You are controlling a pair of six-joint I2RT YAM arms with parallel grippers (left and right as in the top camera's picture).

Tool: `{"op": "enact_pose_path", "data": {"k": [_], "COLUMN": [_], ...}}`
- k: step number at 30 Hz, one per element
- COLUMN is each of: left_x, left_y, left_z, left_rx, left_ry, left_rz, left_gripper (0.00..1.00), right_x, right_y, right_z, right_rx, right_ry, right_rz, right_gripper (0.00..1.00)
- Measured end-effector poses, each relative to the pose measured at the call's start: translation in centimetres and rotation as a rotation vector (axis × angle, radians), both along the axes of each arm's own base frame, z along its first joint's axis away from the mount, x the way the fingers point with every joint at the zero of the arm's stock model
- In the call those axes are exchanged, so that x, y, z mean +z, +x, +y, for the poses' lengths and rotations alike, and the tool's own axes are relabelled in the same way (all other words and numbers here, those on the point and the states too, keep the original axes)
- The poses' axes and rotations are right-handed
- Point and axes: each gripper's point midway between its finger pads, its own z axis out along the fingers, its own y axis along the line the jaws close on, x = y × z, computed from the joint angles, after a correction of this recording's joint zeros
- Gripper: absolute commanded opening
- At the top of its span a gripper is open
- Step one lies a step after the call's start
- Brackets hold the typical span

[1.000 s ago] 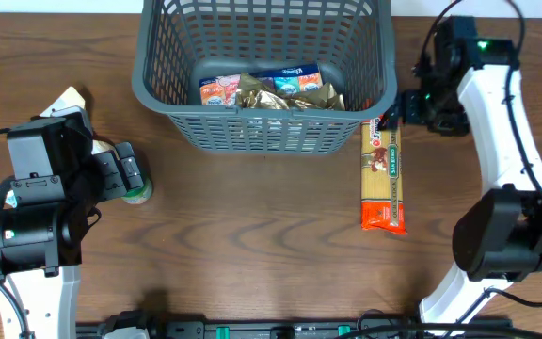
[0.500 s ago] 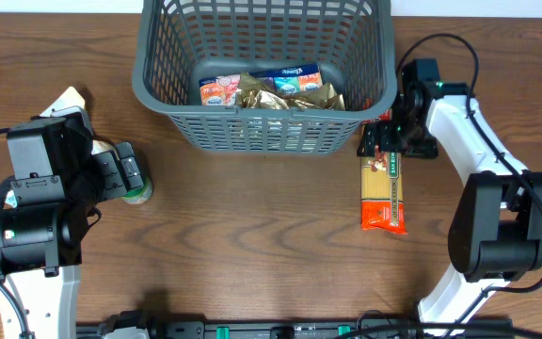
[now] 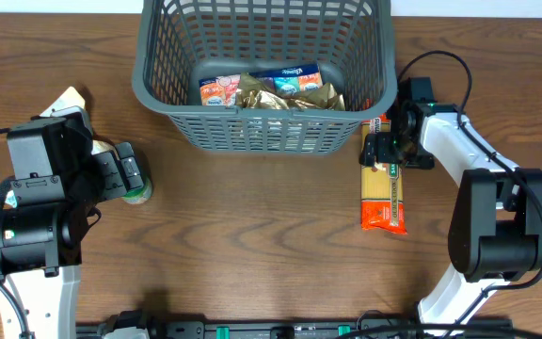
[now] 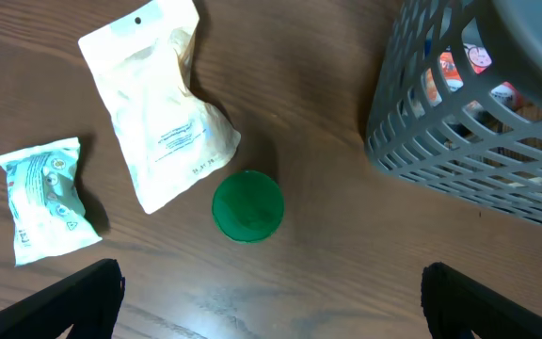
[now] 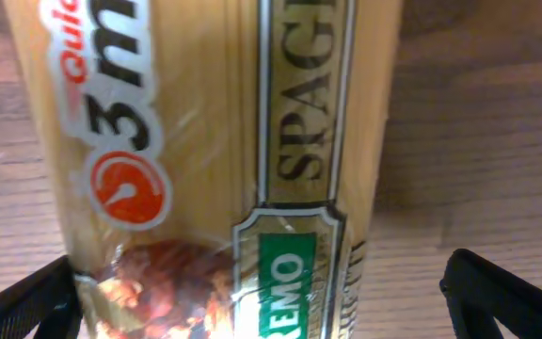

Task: Pack container
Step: 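Lower the right gripper onto the spaghetti packet and grasp it, then lift the spaghetti packet and drop it into the basket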

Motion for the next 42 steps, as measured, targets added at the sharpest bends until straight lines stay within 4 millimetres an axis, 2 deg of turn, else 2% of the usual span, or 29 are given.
{"op": "enact_pose_path", "data": {"k": [3, 6, 11, 14, 15, 16, 17, 27, 31, 36, 40, 42], "left_x": [0.0, 0.0, 0.0, 0.0, 0.0, 0.0, 0.0, 0.0, 0.0, 0.0, 0.0, 0.0], "left_y": [0.0, 0.0, 0.0, 0.0, 0.0, 0.0, 0.0, 0.0, 0.0, 0.0, 0.0, 0.0], "left_z": [0.0, 0.0, 0.0, 0.0, 0.0, 0.0, 0.0, 0.0, 0.0, 0.0, 0.0, 0.0], "left_rx": [0.000, 0.000, 0.000, 0.000, 0.000, 0.000, 0.000, 0.000, 0.000, 0.000, 0.000, 0.000], "left_ry": [0.000, 0.000, 0.000, 0.000, 0.000, 0.000, 0.000, 0.000, 0.000, 0.000, 0.000, 0.000], "left_rz": [0.000, 0.000, 0.000, 0.000, 0.000, 0.000, 0.000, 0.000, 0.000, 0.000, 0.000, 0.000], "left_gripper": [0.98, 0.99, 0.98, 0.98, 0.98, 0.98, 0.98, 0.98, 0.98, 0.98, 0.98, 0.98], "right_x": [-0.2, -0.4, -0.5, -0.5, -0.5, -0.4, -0.3, 0.7, 2.0, 5.8, 10.1, 12.9], "right_y": [0.0, -0.1, -0.1, -0.2, -0.2, -0.2, -0.2, 0.4, 1.3, 3.8, 5.8, 6.7], "right_z": [-0.1, 0.0, 0.1, -0.1, -0.1, -0.2, -0.2, -0.5, -1.3, -3.9, -6.2, -7.0], "right_rx": [-0.004, -0.009, -0.012, -0.020, -0.016, -0.014, -0.014, -0.044, -0.075, -0.139, -0.184, -0.201], "right_ry": [-0.008, -0.006, 0.000, -0.010, -0.012, -0.015, -0.015, -0.024, -0.025, -0.059, -0.115, -0.143], "right_rz": [-0.003, -0.006, -0.006, -0.004, -0.005, -0.006, -0.009, -0.036, -0.052, -0.115, -0.190, -0.243], "right_gripper": [0.92, 0.85, 0.50, 0.36, 0.28, 0.06, 0.01, 0.01, 0.01, 0.01, 0.01, 0.01]}}
